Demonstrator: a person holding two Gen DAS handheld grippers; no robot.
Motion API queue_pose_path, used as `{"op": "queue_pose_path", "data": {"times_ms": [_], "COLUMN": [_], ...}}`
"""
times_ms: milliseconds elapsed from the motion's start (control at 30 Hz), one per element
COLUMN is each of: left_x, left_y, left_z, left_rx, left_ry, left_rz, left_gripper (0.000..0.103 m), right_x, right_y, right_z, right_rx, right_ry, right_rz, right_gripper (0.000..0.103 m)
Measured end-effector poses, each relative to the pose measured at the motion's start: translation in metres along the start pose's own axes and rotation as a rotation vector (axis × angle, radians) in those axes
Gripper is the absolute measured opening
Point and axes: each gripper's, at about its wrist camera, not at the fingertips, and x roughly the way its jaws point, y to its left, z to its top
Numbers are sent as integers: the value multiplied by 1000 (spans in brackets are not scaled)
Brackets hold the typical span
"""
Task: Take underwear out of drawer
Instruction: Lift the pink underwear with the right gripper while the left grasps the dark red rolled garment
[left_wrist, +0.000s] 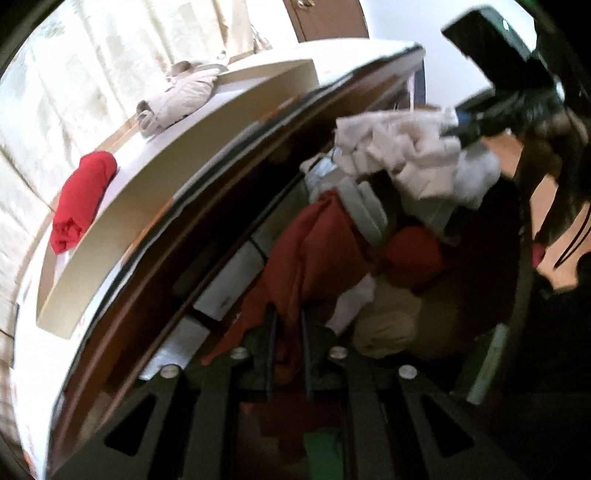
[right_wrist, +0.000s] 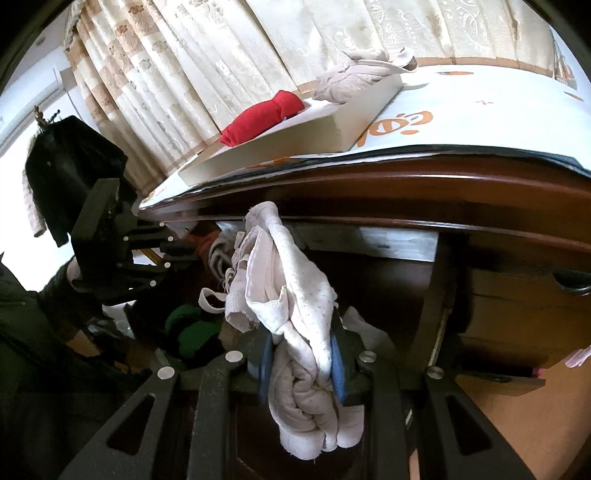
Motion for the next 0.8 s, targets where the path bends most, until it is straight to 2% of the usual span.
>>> {"op": "queue_pose_path", "data": {"times_ms": [300, 467, 800], "left_x": [2, -14, -50], "left_y": [14, 17, 26], "left_z": [-10, -16, -23], "left_rx": [-134, -193, -276], "left_ry": [-57, -112, -223], "left_rz": [-31, -45, -23], "left_gripper": [9, 9, 9], "right_x": [-2, -7, -23], "right_y": [8, 12, 28], "right_z": [-5, -5, 4], "right_rx": [17, 26, 14], "right_ry": [-24, -53, -124], "right_rz": [3, 18, 34], "right_gripper": [28, 28, 28]}}
